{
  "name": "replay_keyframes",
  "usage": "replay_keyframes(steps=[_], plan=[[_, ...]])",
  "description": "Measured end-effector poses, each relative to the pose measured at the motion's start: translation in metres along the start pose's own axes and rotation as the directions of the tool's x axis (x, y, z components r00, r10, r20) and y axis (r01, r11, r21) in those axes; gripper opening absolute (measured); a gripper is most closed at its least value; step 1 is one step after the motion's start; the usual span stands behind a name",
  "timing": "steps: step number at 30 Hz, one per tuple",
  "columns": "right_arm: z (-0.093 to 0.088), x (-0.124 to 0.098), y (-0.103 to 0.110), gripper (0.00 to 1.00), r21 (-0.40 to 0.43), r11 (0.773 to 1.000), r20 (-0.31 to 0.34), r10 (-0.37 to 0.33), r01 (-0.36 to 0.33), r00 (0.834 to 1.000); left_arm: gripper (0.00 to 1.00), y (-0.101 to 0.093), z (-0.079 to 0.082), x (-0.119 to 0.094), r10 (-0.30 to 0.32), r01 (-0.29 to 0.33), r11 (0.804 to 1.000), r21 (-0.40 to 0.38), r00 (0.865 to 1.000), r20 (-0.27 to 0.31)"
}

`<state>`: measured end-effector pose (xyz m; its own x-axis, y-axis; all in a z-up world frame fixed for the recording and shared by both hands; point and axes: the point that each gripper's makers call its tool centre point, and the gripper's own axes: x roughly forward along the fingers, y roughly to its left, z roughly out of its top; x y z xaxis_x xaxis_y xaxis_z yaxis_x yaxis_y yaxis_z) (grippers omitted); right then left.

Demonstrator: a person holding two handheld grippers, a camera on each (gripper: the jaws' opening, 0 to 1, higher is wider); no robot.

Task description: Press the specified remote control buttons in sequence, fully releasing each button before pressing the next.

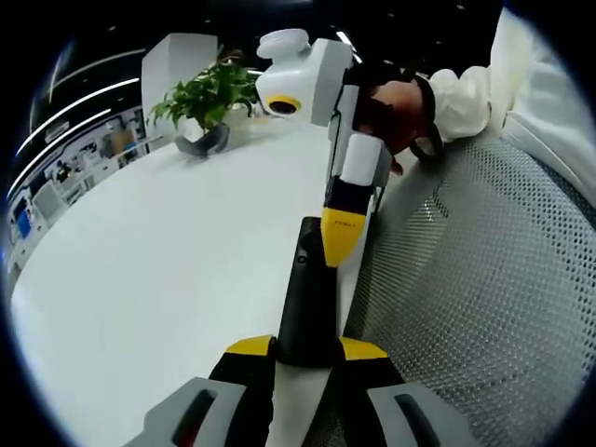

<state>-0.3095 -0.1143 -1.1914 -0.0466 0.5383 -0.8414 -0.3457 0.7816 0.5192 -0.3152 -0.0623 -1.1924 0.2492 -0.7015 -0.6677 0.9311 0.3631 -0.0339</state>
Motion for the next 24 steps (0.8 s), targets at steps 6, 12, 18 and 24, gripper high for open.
replay_keyframes(steps=[6, 12, 18, 24], plan=[[0.001, 0.0, -0.001, 0.0, 0.046, 0.998, -0.008, 0.03, -0.03, 1.0, 0.25, 0.0, 0.0, 0.0, 0.001, -0.001, 1.0, 0.003, 1.0, 0.0], [0.002, 0.0, 0.0, 0.0, 0.058, 0.998, -0.014, 0.038, -0.038, 0.999, 0.25, 0.0, -0.001, 0.001, 0.004, -0.004, 1.0, 0.02, 1.0, -0.004], [0.001, -0.001, 0.001, 0.0, 0.03, 0.999, -0.018, 0.024, -0.023, 1.0, 0.25, 0.0, -0.001, 0.001, 0.005, -0.005, 1.0, 0.028, 1.0, -0.006], [0.011, -0.002, 0.01, 0.0, 0.045, 0.996, 0.038, 0.079, -0.081, 0.996, 0.25, 0.0, -0.001, 0.001, 0.005, -0.005, 1.0, 0.031, 1.0, -0.008]])
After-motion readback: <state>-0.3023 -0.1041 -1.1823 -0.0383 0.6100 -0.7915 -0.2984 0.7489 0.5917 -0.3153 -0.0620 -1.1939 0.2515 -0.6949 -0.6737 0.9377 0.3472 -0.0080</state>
